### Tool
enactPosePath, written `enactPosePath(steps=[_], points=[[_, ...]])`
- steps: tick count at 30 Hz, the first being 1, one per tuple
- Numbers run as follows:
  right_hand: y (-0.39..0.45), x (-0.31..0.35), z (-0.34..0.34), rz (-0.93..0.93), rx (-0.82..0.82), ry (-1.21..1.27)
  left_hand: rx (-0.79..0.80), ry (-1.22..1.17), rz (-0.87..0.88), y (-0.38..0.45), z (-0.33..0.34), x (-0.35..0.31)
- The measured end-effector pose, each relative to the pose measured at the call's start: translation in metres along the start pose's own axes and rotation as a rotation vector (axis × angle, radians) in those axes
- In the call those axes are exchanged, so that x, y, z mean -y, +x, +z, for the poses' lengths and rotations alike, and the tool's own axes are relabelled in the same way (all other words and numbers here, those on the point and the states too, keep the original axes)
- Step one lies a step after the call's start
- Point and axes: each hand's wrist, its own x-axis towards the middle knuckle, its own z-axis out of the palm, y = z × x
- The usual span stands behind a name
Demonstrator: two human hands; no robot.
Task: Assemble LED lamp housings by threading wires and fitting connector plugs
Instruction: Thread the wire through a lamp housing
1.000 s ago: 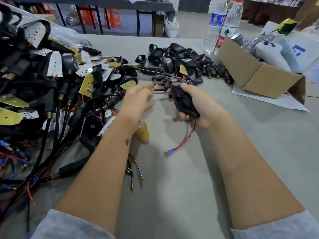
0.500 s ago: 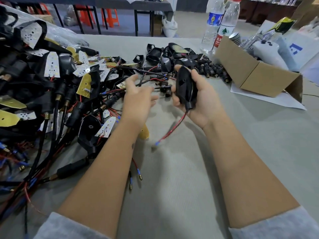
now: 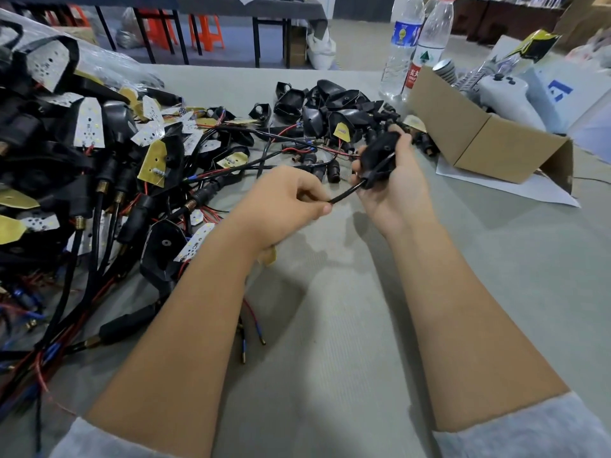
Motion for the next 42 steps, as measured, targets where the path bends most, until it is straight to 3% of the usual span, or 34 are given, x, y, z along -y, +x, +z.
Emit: enactPosePath(steps=[3, 6, 8, 11, 15, 19, 22, 25, 31, 37, 42], points=[[0.007, 0.006, -0.012, 0.020, -0.124, 0.166, -0.072, 0.389, -0.108, 0.000, -0.017, 0.003], [0.010, 0.008, -0.018, 0.007, -0.159, 0.159, -0.121, 0.813, -0.284, -0.005, -0.024, 0.004], [0.010, 0.006, -0.016, -0.008, -0.149, 0.111, -0.139, 0.952, -0.382, -0.007, -0.017, 0.002], [0.009, -0.001, -0.010, -0.030, -0.113, -0.004, -0.237, 1.043, -0.261, -0.005, 0.003, -0.004], [0.005, -0.007, -0.002, 0.011, -0.065, -0.023, -0.250, 0.824, 0.090, 0.001, 0.030, -0.009], [-0.002, -0.013, 0.006, 0.045, 0.039, 0.139, -0.157, 0.069, -0.034, 0.003, 0.046, -0.006], [-0.005, -0.013, 0.006, 0.057, 0.110, 0.122, -0.135, -0.161, -0.037, 0.006, 0.048, -0.002], [-0.006, -0.009, 0.005, -0.013, 0.084, -0.086, -0.146, -0.092, -0.026, 0.008, 0.045, 0.000], [-0.004, -0.006, 0.000, -0.221, -0.187, -0.554, -0.271, 0.438, -0.002, 0.008, 0.047, 0.003], [-0.007, -0.007, 0.000, -0.221, -0.235, -0.588, -0.330, 0.622, 0.102, 0.004, 0.045, 0.003], [-0.007, -0.005, -0.001, -0.233, -0.290, -0.548, -0.328, 0.510, 0.086, 0.001, 0.047, 0.001]])
